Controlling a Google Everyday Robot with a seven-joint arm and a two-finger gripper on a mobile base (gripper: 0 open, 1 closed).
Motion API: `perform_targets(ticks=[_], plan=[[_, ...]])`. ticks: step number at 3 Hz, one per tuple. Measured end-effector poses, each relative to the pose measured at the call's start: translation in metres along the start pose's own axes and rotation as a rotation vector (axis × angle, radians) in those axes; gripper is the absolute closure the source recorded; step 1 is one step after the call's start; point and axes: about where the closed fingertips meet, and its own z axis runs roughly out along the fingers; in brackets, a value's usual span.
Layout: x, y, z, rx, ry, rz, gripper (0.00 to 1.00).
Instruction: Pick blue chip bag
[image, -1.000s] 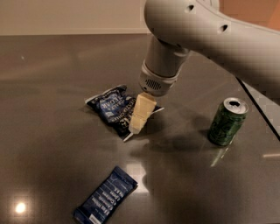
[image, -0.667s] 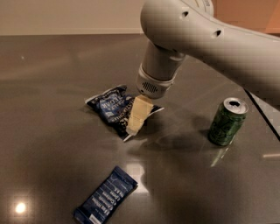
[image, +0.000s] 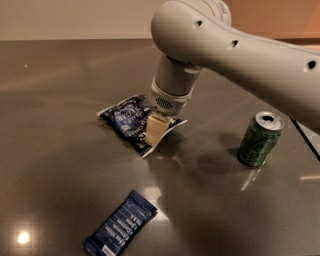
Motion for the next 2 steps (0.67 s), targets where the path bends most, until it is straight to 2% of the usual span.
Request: perform_targets(ticks=[1, 2], plan=[[-0.003, 0.001, 0.0, -0.006, -0.005, -0.002, 0.63], [-0.007, 0.001, -0.015, -0.006, -0.033, -0.003, 0.87]])
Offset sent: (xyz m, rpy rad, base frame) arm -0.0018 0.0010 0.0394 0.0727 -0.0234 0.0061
